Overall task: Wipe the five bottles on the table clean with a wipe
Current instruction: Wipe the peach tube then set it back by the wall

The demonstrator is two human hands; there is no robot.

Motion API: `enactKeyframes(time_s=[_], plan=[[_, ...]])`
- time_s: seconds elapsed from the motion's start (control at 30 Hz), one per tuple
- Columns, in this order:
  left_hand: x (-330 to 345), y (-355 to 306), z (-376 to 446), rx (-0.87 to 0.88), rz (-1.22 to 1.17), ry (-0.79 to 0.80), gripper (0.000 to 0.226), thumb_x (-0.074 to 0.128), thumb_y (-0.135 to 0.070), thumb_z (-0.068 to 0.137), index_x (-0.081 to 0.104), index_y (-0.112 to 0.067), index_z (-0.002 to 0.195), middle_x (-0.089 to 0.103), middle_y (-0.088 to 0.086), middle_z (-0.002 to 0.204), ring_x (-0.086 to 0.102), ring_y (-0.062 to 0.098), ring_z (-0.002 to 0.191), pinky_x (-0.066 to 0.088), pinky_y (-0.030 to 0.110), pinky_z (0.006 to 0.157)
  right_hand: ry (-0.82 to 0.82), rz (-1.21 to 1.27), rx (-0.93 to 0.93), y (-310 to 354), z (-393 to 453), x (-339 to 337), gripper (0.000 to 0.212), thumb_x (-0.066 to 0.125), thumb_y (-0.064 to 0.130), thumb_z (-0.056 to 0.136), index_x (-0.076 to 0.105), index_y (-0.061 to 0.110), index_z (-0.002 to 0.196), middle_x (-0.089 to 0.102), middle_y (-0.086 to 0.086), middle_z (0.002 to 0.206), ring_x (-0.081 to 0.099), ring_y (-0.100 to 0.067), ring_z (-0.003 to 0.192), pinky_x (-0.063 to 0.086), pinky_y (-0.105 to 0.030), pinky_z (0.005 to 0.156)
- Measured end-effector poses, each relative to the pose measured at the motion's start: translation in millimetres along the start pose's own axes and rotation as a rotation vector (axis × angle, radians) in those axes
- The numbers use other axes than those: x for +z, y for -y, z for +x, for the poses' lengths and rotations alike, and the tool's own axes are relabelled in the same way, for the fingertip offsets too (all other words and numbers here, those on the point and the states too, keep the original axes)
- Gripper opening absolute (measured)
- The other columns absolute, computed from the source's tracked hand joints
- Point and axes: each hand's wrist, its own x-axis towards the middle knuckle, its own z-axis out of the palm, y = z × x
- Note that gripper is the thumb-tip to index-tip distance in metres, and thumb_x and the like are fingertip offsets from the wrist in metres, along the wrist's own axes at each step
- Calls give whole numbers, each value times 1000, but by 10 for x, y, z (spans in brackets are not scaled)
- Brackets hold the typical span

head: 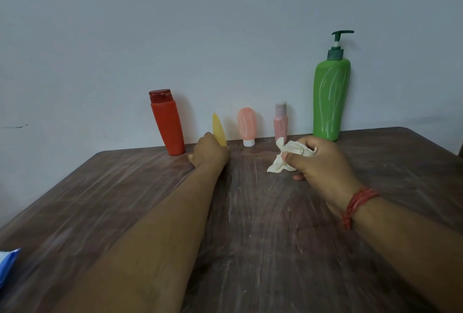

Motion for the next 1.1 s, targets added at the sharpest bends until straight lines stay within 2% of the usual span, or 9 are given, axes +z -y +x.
enactKeyframes(time_s=[0.13, 0.27, 0.4, 0.47, 0.53, 0.67, 0.83, 1.1], plan=[[-28, 61, 115, 6, -58, -24, 38, 63, -32, 94, 47, -14, 124, 63, 8, 124, 57, 33, 120, 37, 50, 104, 0, -5, 3, -36, 68, 91, 7, 74, 18, 84, 71, 13, 87, 73, -3, 84, 71, -17, 77, 62, -37, 63], [-46, 161, 208, 98, -155, 40, 33, 64, -27, 94, 48, -8, 116, 63, 13, 117, 60, 35, 112, 46, 50, 100, 10, 24, 10, -73, 98, 267, 7, 74, 19, 85, 69, 13, 86, 73, -2, 83, 71, -17, 76, 60, -33, 61], [-30, 203, 237, 140, -233, 95, 48, 71, -33, 88, 45, -9, 121, 62, 11, 115, 61, 35, 109, 49, 51, 98, 23, 55, 1, -131, 61, 398, 4, 74, 19, 85, 70, 17, 84, 73, 2, 80, 70, -14, 71, 56, -27, 56], [-16, 185, 235, 137, -215, 78, 61, 77, -45, 82, 43, -11, 120, 60, 9, 117, 62, 33, 109, 50, 51, 96, 29, 67, -8, -144, 43, 427, 4, 74, 19, 85, 71, 17, 83, 73, 3, 79, 70, -11, 69, 54, -24, 54], [-3, 156, 251, 119, -143, 29, 66, 79, -48, 80, 43, -10, 120, 59, 10, 120, 61, 33, 111, 50, 51, 96, 34, 81, -15, -143, 37, 438, 5, 75, 19, 85, 70, 17, 84, 74, 4, 79, 70, -8, 68, 53, -22, 54], [15, 124, 276, 80, -99, 0, 61, 75, -37, 85, 38, -8, 124, 61, 13, 124, 60, 36, 115, 49, 52, 98, 43, 97, -38, -131, 27, 429, 4, 74, 20, 86, 71, 19, 85, 74, 8, 80, 69, -5, 69, 52, -20, 54], [22, 136, 269, 80, -127, -22, 52, 68, -24, 88, 33, -8, 123, 63, 16, 122, 62, 39, 112, 50, 52, 95, 44, 110, -46, -138, 20, 427, 3, 74, 21, 86, 71, 21, 86, 75, 8, 82, 71, -6, 72, 52, -19, 54], [26, 138, 242, 106, -125, -25, 45, 61, -23, 91, 34, -7, 124, 64, 16, 118, 63, 38, 108, 52, 51, 91, 45, 139, -34, -150, 14, 424, 5, 74, 19, 86, 71, 22, 85, 75, 8, 83, 71, -8, 73, 53, -22, 56]])
